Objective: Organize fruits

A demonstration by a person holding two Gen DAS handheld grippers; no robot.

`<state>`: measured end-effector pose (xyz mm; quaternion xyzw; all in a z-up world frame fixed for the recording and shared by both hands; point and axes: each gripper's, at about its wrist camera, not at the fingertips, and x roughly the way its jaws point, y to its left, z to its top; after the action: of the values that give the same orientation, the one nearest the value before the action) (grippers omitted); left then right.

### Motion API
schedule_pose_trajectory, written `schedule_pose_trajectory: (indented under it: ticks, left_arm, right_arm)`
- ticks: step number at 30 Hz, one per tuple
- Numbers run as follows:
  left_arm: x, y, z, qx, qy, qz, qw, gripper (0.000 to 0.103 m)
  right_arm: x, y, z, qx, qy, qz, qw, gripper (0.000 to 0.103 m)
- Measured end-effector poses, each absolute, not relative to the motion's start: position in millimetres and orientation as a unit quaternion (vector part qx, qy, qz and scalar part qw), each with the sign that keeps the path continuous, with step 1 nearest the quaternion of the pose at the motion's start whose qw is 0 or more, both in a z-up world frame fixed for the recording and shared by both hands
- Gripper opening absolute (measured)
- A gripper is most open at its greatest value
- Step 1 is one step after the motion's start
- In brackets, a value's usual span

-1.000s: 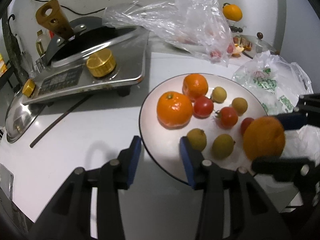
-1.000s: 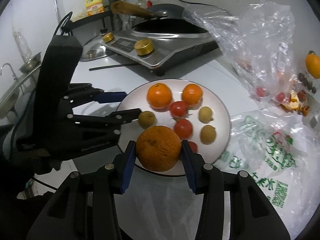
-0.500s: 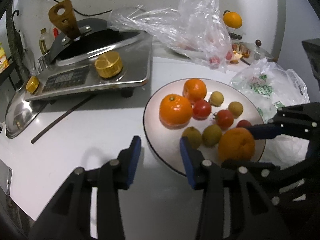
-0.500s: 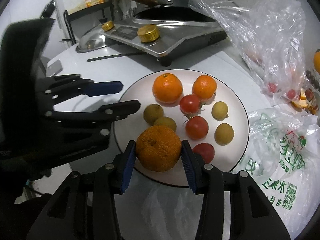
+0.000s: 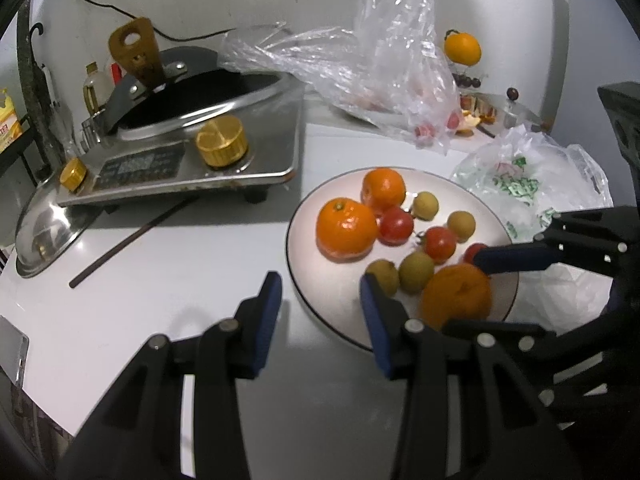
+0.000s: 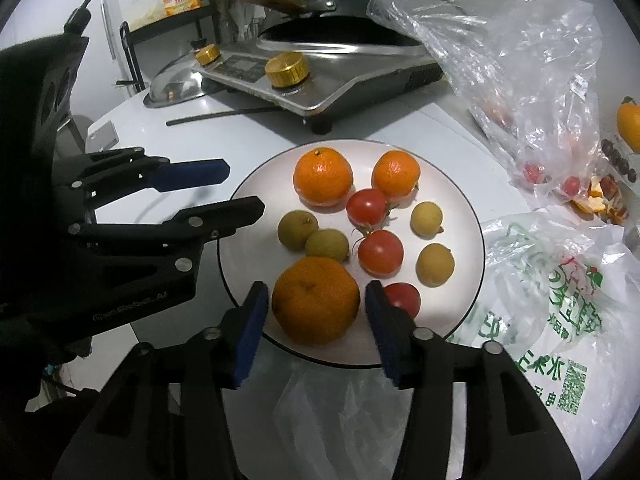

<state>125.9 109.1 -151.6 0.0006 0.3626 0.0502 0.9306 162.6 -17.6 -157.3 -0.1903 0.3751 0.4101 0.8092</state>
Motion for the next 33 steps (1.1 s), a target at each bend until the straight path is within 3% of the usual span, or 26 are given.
schedule_pose_trajectory:
  ticks: [5, 7, 18, 28, 31, 33]
  left_arm:
    - [119.1, 102.2, -144.7, 0.003, 0.355, 0.046, 0.934, 0.044]
    - [115.4, 97.9, -142.2, 0.006, 0.352, 0.045, 0.935, 0.056]
    - [91.6, 72.3, -122.2, 0.0, 0.335, 0.031, 0.942, 0.058]
    - [59.1, 54.9, -88.2, -0.015, 0.292, 0.024, 0.956, 0.079]
    - [47.7, 49.3, -76.2, -0.021, 0.271, 0.022, 0.962, 0.091]
    - [40.0, 45.1, -68.4, -0.018, 0.259, 0.019, 0.965, 0.093]
  right_arm:
    - [158.5, -22.1, -151.8, -0.188, 0.369, 0.408, 0.814, 0.056]
    - [156.1, -25.8, -147.6, -0.186, 0.364, 0.406, 0.817, 0.056]
    - [136.4, -51.4, -125.8, -0.175, 0.338, 0.39, 0.838, 0.056]
    - [108.8, -88.8, -97.4, -0.155, 0.303, 0.36, 0.869, 0.056]
    - [100.4, -100.3, -89.1, -0.146, 0.292, 0.349, 0.878, 0.061]
    - [93.1, -109.0, -82.0, -0.14, 0.282, 0.343, 0.885, 0.064]
